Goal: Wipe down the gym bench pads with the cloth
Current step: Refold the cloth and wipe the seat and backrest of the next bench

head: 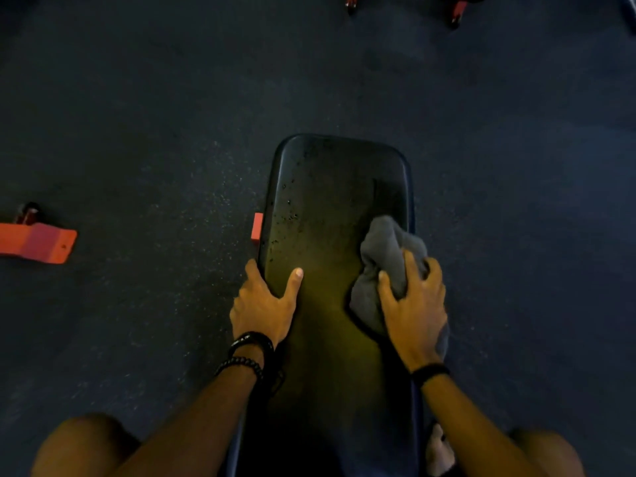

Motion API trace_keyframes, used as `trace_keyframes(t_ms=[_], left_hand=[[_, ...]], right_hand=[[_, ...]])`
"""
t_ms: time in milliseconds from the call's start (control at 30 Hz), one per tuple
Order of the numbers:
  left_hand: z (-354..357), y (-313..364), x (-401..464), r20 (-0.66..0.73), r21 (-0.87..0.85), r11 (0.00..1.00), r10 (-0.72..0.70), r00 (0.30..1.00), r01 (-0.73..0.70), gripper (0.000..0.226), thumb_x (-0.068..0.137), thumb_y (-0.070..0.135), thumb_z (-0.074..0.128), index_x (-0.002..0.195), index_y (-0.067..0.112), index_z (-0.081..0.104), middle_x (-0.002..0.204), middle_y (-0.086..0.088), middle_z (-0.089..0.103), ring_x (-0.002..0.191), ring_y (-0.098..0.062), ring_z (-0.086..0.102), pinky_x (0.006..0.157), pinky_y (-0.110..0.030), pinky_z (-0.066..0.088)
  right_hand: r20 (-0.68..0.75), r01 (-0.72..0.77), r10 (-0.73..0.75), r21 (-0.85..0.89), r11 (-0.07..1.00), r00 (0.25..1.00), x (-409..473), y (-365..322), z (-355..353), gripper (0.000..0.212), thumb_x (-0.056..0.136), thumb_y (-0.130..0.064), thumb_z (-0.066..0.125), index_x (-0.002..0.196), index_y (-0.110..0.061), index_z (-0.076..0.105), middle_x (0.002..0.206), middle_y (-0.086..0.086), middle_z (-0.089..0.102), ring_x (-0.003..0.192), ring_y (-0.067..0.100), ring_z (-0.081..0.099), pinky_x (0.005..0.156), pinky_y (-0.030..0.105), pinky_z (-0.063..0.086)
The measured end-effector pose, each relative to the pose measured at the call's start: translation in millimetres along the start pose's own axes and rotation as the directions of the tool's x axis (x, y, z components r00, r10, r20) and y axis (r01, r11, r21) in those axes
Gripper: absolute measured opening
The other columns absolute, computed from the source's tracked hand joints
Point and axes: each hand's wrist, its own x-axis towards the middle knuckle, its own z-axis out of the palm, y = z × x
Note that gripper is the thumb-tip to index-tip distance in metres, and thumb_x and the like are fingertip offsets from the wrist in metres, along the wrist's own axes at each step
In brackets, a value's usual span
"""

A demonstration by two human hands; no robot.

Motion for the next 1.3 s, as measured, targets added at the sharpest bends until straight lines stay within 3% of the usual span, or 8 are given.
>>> trace_keyframes(t_ms=[267,400,500,567,633,933,1067,1300], left_hand=[[2,-1,13,-0.022,-0.036,0.998,0.054,0.998,-0.055,0.097,0.082,0.079,0.042,0.152,0.017,0.017,0.145,-0.014,0.046,0.129,-0.036,0.046,0.104,-0.05,0.037],[4,-7,5,-0.01,-0.036,0.998,0.05,0.999,-0.05,0.095,0.082,0.078,0.044,0.151,0.017,0.018,0.144,-0.015,0.048,0.129,-0.036,0.048,0.103,-0.05,0.038],[4,-8,10,-0.009,-0.069,0.997,0.046,0.999,-0.046,0.092,0.083,0.077,0.042,0.15,0.018,0.019,0.142,-0.015,0.049,0.128,-0.037,0.048,0.103,-0.052,0.038],[5,-10,10,-0.008,-0.079,0.996,0.032,0.999,-0.033,0.086,0.087,0.075,0.038,0.15,0.019,0.021,0.142,-0.015,0.05,0.127,-0.037,0.049,0.102,-0.051,0.037],[5,-11,7,-0.01,-0.114,0.993,0.04,0.999,-0.041,0.079,0.091,0.071,0.032,0.149,0.018,0.024,0.142,-0.016,0.049,0.127,-0.037,0.048,0.103,-0.05,0.036],[2,-13,11,-0.052,-0.521,0.85,0.059,0.997,-0.078,0.066,0.097,0.062,0.019,0.153,0.028,0.021,0.154,0.0,0.037,0.137,-0.023,0.039,0.102,-0.034,0.028],[-22,-40,32,-0.113,-0.697,0.713,-0.003,0.994,-0.077,0.075,0.093,0.07,0.025,0.154,0.026,0.019,0.152,0.006,0.032,0.134,-0.018,0.04,0.109,-0.037,0.035],[-53,-86,75,-0.11,-0.494,0.852,0.134,0.985,-0.171,0.091,0.074,0.085,0.024,0.151,0.035,0.023,0.135,0.01,0.044,0.115,-0.015,0.051,0.096,-0.039,0.042]], right_hand=[[-0.09,-0.035,0.041,0.063,0.997,0.995,145,-18,17,0.057,0.086,-0.058,0.048,0.136,-0.033,0.046,0.131,0.011,0.045,0.114,0.036,0.052,0.092,0.051,0.046],[-0.058,0.085,-0.087,-0.026,0.996,0.995,71,-4,24,0.05,0.087,-0.055,0.05,0.131,-0.03,0.047,0.133,0.01,0.044,0.117,0.032,0.05,0.095,0.053,0.047],[-0.375,0.06,-0.075,-0.05,0.997,0.924,-9,-12,22,0.053,0.082,-0.042,0.065,0.13,-0.032,0.046,0.13,0.017,0.046,0.115,0.036,0.048,0.091,0.062,0.045],[-0.011,0.248,-0.269,-0.344,0.905,0.963,-61,-31,14,0.051,0.086,-0.064,0.051,0.13,-0.04,0.046,0.137,0.009,0.04,0.124,0.034,0.041,0.096,0.059,0.04],[0.232,0.434,-0.375,-0.314,0.844,0.897,-70,-39,12,0.058,0.083,-0.077,0.04,0.131,-0.044,0.046,0.14,0.002,0.038,0.132,0.033,0.036,0.102,0.062,0.033],[0.076,0.224,-0.211,-0.308,0.925,0.975,148,-121,74,0.059,0.084,-0.061,0.051,0.135,-0.033,0.051,0.144,0.008,0.04,0.137,0.037,0.028,0.107,0.075,0.016],[0.208,0.566,-0.534,-0.149,0.811,0.819,29,-111,48,0.042,0.081,-0.053,0.054,0.118,-0.033,0.058,0.131,-0.001,0.048,0.128,0.026,0.039,0.104,0.058,0.031],[0.415,0.823,-0.743,-0.024,0.567,0.525,-22,-113,63,0.045,0.08,-0.06,0.055,0.119,-0.038,0.059,0.136,-0.005,0.048,0.139,0.027,0.031,0.112,0.069,0.014]])
